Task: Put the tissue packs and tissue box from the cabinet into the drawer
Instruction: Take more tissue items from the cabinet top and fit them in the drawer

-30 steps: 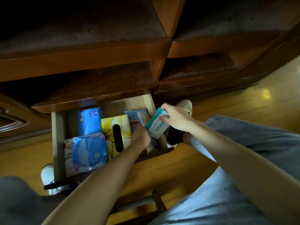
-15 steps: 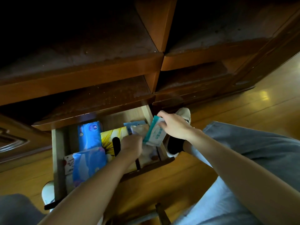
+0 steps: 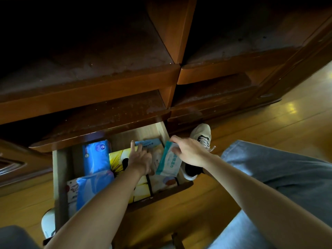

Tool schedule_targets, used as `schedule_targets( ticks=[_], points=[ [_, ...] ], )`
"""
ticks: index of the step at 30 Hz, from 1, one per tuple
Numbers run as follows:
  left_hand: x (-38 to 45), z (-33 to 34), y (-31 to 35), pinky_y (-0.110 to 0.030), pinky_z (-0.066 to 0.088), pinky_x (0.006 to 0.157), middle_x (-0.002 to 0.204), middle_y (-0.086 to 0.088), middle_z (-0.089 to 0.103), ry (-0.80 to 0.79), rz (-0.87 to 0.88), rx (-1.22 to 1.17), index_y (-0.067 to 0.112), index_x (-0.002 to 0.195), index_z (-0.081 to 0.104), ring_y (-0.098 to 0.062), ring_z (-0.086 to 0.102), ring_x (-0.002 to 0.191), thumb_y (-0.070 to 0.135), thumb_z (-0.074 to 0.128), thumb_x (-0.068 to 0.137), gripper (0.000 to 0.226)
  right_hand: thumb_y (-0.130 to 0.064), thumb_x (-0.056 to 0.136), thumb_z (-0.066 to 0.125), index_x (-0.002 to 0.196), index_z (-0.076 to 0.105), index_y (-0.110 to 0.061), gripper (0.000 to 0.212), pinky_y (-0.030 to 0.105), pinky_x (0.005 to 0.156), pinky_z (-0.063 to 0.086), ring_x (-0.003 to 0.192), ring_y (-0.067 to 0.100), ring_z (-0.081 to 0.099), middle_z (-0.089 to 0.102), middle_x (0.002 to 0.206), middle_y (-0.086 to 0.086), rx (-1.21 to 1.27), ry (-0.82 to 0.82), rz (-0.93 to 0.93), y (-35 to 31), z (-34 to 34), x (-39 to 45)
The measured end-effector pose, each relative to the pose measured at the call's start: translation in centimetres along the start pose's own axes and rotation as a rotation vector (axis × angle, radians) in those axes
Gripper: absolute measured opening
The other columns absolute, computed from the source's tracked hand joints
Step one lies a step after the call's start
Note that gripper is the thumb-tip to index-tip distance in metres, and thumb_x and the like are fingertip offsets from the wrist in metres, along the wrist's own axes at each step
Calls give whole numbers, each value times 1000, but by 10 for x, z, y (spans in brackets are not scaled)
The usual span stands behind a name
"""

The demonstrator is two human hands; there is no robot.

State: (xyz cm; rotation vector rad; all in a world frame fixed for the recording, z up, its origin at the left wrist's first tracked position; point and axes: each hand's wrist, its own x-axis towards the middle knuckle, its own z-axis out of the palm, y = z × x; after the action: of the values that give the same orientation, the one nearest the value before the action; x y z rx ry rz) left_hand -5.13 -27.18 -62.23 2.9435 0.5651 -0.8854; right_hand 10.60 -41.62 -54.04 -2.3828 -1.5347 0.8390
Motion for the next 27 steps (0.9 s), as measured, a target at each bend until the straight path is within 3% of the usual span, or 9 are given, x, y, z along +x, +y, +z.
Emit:
schedule_targets(
  ticks=[4, 7, 10, 14, 18, 22, 24, 27],
  points=[
    [-6, 0, -7, -66, -3, 117, 151, -5, 44, 53, 22, -26, 18, 144, 46, -32, 17, 148, 63, 57, 85, 75, -23, 107, 46, 139, 52, -27, 33, 38, 76, 54, 106, 26, 68, 70, 125, 3, -58, 22, -30, -11, -2, 11],
    [-17, -5, -9, -61, 1, 120, 157, -10, 34, 128, -52, -11, 14, 154, 29, -32, 14, 149, 57, 46, 93, 77, -16, 104, 49, 134, 56, -26, 32, 34, 75, 44, 108, 25, 64, 68, 121, 4, -77, 127, -65, -19, -2, 20],
    [-38, -7, -17, -56, 8, 122, 156, -9, 35, 289, -137, -162, 14, 152, 34, -31, 17, 150, 49, 44, 97, 66, -16, 102, 52, 124, 56, -27, 25, 33, 76, 40, 109, 23, 61, 68, 117, 1, -99, 200, -56, -26, 0, 33],
    [-79, 9, -31, -52, 13, 123, 152, -5, 43, 385, -168, -284, 19, 142, 50, -28, 23, 148, 42, 51, 96, 52, -18, 102, 49, 130, 58, -26, 30, 44, 100, 43, 121, 27, 60, 67, 126, 3, -344, 6, -173, -46, 28, 51],
    [-119, 34, -46, -50, 22, 120, 139, -3, 54, 460, -211, -357, 22, 129, 63, -27, 32, 142, 38, 58, 91, 42, -26, 100, 54, 140, 52, -18, 41, 47, 116, 30, 133, 33, 49, 60, 137, 10, -710, -113, -104, -55, 76, 46],
    [-141, 50, -53, -54, 28, 119, 138, -4, 54, 507, -253, -374, 22, 128, 63, -27, 37, 140, 34, 58, 90, 41, -20, 101, 48, 142, 45, -15, 41, 45, 118, 27, 135, 29, 46, 55, 143, 8, -674, -5, -43, -57, 88, 42],
    [-144, 52, -54, -55, 31, 117, 136, -6, 57, 567, -264, -400, 20, 127, 65, -28, 41, 138, 31, 63, 88, 41, -18, 102, 46, 150, 40, -16, 48, 47, 123, 17, 142, 28, 41, 50, 151, 7, -654, -88, -62, -59, 85, 45],
    [-152, 61, -58, -52, 31, 118, 135, -6, 57, 613, -257, -452, 19, 129, 62, -28, 43, 137, 38, 64, 89, 44, -23, 101, 49, 146, 47, -18, 45, 44, 124, 11, 145, 24, 38, 52, 152, 4, -667, -201, -71, -59, 82, 44]
  ],
)
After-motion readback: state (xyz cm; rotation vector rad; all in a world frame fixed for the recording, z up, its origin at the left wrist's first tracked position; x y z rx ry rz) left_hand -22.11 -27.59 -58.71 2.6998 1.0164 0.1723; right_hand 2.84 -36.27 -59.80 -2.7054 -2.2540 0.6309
